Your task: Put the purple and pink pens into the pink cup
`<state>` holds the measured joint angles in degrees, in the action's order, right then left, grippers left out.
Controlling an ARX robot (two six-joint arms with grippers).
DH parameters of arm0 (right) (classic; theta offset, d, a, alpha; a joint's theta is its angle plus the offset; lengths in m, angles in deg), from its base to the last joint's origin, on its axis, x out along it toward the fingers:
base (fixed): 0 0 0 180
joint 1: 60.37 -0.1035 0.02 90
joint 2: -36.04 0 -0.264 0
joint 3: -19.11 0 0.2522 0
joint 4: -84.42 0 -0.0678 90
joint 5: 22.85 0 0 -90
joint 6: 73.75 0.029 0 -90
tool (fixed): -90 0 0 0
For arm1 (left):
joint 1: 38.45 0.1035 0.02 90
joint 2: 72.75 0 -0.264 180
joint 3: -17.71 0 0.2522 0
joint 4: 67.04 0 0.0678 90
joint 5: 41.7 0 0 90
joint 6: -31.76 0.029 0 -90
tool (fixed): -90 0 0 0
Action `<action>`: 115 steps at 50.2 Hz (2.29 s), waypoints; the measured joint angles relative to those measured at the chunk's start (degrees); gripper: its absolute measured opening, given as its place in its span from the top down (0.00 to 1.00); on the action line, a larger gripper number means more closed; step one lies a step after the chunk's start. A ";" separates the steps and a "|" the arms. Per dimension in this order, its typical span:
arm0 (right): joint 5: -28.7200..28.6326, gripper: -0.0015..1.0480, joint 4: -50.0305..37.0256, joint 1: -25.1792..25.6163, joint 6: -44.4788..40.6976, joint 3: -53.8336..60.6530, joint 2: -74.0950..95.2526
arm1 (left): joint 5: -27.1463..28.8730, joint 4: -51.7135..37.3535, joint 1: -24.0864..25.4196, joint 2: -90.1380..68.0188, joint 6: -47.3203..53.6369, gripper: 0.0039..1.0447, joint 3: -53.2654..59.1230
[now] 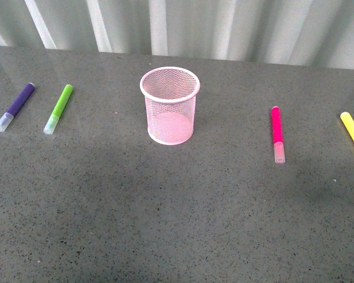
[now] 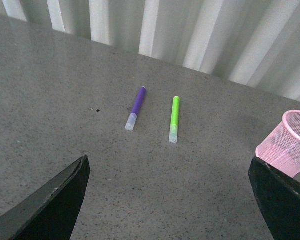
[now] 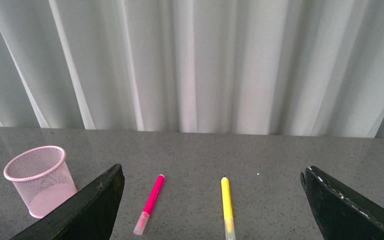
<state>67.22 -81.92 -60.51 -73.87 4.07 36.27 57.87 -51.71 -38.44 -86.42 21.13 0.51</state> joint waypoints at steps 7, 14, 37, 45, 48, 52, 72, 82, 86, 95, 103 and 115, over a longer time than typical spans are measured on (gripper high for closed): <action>0.02 0.07 0.00 0.00 0.00 0.00 0.00 | -9.40 -15.28 5.55 -17.92 -1.79 0.06 -4.87; 0.00 0.07 0.00 0.00 0.00 0.00 0.00 | -18.71 -16.11 8.04 -38.51 2.27 0.06 -17.25; 0.00 0.07 0.00 0.00 0.00 0.00 0.00 | -20.17 -2.23 5.84 -81.31 12.59 0.06 -51.41; 0.02 0.07 0.00 0.00 0.00 0.00 0.00 | -19.56 -1.29 6.69 -92.91 14.01 0.06 -60.61; 0.02 0.07 0.00 0.00 0.00 0.00 0.00 | -19.52 -1.09 6.99 -95.69 14.49 0.06 -62.64; 0.02 0.07 0.00 0.00 0.00 0.00 0.00 | -18.67 -1.11 7.34 -99.12 15.56 0.06 -64.96; 0.00 0.07 0.00 0.00 0.00 0.00 0.00 | -16.46 -0.37 9.81 -111.03 18.84 0.06 -74.38; 0.02 0.07 0.00 0.00 0.00 0.00 0.00 | -15.63 0.39 10.29 -114.66 20.22 0.06 -78.20; 0.00 0.07 0.00 0.00 0.00 0.00 0.00 | -15.47 0.85 10.34 -115.69 20.63 0.06 -79.41; 0.00 0.07 0.00 0.00 0.00 0.00 0.00 | -14.53 2.05 10.67 -117.77 21.03 0.06 -82.05; 0.02 0.07 0.00 0.00 0.00 0.00 0.00 | -13.55 2.16 10.88 -118.73 21.11 0.06 -82.25; 0.02 0.07 0.00 0.00 0.00 0.00 0.00 | -13.77 2.14 10.71 -119.71 21.09 0.06 -82.23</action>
<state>67.24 -81.92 -60.51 -73.87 4.07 36.27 44.10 -49.57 -27.73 -206.13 42.22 -81.72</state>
